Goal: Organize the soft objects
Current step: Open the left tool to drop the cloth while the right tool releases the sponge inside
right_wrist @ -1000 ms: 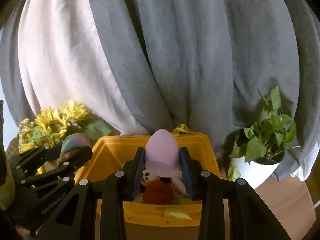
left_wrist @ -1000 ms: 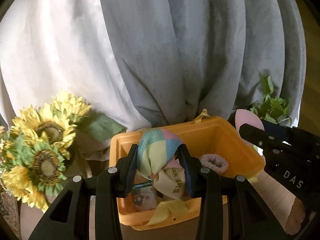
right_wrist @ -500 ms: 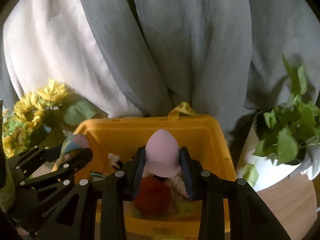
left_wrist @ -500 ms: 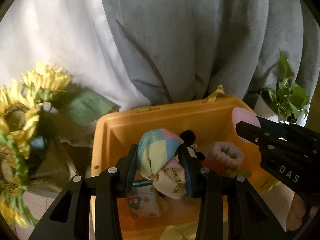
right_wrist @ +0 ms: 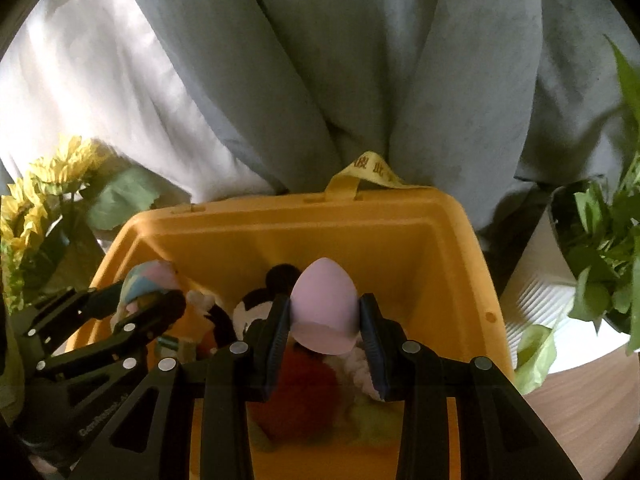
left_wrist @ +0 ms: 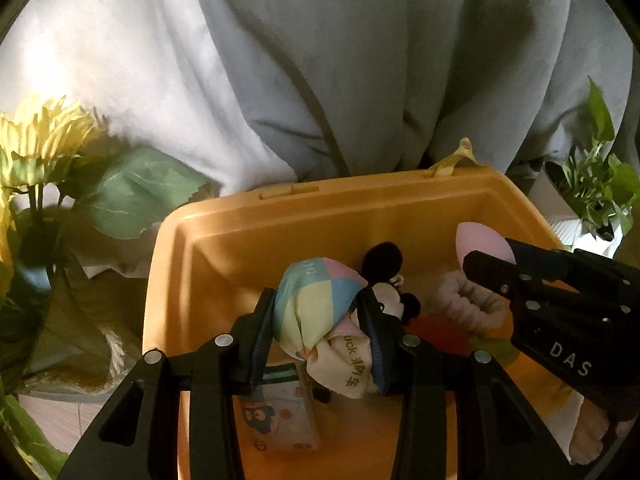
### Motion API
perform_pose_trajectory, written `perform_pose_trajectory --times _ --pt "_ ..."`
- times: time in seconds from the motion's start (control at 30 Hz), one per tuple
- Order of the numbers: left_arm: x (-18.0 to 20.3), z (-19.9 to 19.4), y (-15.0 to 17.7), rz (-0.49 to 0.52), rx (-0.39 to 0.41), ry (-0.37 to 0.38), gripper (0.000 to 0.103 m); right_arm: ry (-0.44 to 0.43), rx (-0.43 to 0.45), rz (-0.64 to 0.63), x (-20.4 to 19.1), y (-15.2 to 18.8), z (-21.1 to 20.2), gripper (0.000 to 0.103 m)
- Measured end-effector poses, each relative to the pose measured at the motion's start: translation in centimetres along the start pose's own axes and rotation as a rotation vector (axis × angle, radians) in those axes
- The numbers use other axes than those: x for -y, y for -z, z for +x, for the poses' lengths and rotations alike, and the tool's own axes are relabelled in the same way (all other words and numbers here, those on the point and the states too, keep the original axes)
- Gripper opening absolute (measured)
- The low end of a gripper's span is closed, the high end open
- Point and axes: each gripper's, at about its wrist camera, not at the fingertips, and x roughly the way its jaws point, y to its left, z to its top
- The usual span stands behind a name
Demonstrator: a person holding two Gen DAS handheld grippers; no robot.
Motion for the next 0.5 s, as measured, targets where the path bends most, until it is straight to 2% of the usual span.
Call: perform_pose_trajectory --times 0.1,0.4,0.5 --pt "-0.1 -0.3 -0.1 -0.014 0.003 -0.001 0.046 -0.010 -0.015 0.008 0.1 -0.1 0.1 0.038" --pt "-0.2 -2.5 0.2 -0.028 0.037 -0.012 0.055 -0.019 -0.021 0.017 -0.1 0.2 -0.9 0.039" --pt "-0.2 -3.7 0.5 -0.037 0.048 -0.021 0.056 -0.012 -0.008 0.011 -0.2 0.5 -1.9 0.046"
